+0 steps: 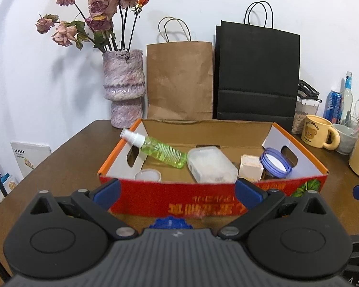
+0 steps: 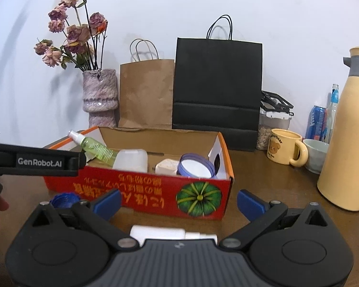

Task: Organize rigid objects
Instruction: 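Withdraw both tools from the box toward the loose caps and spray bottle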

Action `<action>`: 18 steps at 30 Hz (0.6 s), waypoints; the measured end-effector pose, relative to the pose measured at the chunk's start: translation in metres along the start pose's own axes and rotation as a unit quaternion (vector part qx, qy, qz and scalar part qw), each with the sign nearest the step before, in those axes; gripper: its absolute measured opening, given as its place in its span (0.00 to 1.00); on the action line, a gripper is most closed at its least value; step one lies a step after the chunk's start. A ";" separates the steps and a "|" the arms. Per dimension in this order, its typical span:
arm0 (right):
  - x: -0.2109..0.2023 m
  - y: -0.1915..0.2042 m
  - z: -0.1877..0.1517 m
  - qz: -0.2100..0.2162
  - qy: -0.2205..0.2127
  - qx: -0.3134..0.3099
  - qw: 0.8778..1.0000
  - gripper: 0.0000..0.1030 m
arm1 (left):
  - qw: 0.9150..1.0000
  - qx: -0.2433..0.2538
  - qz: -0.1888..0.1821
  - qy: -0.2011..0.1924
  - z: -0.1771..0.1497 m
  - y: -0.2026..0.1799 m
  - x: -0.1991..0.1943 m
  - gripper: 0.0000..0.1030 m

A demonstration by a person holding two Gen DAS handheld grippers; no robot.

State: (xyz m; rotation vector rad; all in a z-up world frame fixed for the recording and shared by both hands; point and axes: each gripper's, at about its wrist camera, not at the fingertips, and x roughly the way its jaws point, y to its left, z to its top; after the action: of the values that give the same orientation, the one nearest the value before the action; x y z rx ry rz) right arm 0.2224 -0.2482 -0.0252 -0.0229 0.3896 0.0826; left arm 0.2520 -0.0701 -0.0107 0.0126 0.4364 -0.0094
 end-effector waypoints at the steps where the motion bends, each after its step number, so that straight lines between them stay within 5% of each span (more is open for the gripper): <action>1: -0.002 0.001 -0.002 0.000 0.002 0.000 1.000 1.00 | 1.000 0.001 0.000 0.001 -0.003 0.000 -0.002 1.00; 18: -0.029 0.010 -0.034 0.017 0.043 -0.015 0.999 1.00 | 0.999 0.017 -0.005 0.035 -0.041 0.009 -0.030 1.00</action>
State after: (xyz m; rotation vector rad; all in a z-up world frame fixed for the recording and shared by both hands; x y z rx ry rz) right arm 0.1816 -0.2422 -0.0454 -0.0491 0.4753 0.1205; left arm 0.2080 -0.0601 -0.0349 0.0446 0.5056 -0.0262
